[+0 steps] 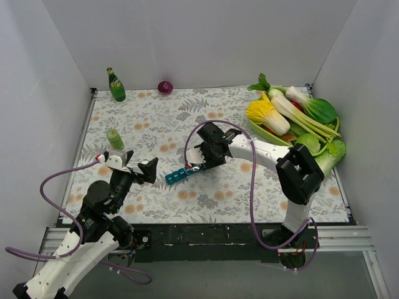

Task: Sort the pills into containers

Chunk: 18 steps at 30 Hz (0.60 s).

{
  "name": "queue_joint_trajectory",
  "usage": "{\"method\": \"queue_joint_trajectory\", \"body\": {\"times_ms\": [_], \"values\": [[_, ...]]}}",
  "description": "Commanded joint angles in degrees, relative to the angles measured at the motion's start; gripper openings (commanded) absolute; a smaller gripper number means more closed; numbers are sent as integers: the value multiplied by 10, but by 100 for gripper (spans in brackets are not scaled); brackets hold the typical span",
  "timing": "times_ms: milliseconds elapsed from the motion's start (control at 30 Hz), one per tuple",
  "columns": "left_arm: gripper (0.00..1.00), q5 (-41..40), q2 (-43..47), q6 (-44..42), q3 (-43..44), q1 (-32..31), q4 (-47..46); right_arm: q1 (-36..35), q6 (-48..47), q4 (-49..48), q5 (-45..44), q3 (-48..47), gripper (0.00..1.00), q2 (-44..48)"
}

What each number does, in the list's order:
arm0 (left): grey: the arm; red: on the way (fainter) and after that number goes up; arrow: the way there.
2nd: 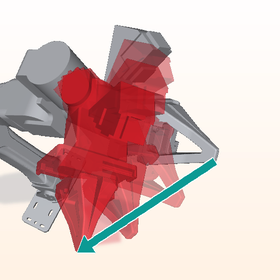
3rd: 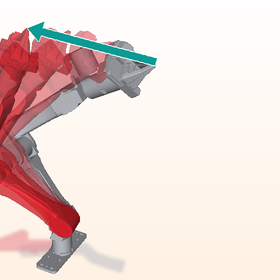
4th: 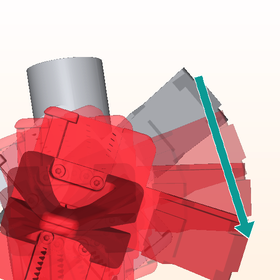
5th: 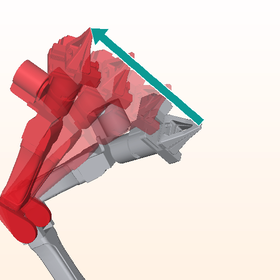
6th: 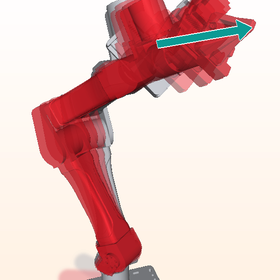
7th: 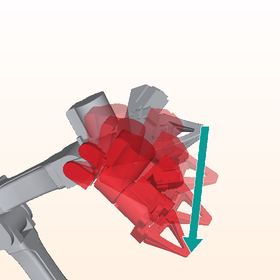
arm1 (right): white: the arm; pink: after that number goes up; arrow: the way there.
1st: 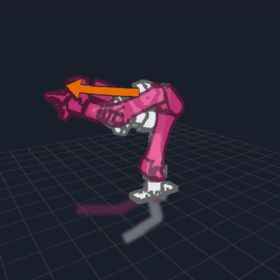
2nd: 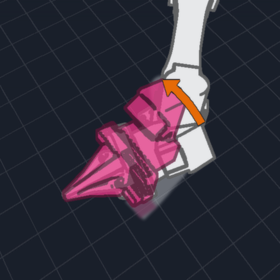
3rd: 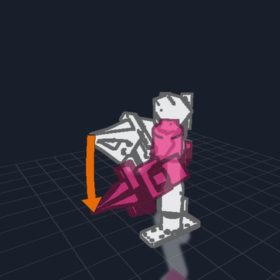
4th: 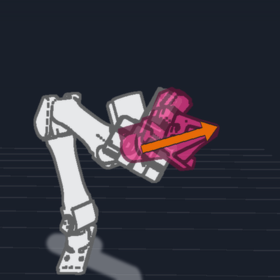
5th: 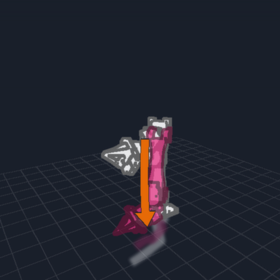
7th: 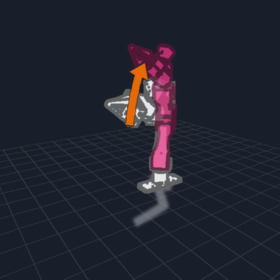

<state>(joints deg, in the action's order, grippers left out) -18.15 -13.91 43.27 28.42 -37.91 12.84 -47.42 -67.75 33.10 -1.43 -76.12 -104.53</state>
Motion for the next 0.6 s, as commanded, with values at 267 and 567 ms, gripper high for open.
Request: {"method": "queue_joint_trajectory", "body": {"times_ms": [267, 567], "values": [[98, 2, 9, -6, -5, 4, -7, -7, 6, 13, -9, -37, 1, -11], [98, 2, 8, -6, -5, 3, -6, -7, 22, 8, 2, -32, 1, -4]]}}
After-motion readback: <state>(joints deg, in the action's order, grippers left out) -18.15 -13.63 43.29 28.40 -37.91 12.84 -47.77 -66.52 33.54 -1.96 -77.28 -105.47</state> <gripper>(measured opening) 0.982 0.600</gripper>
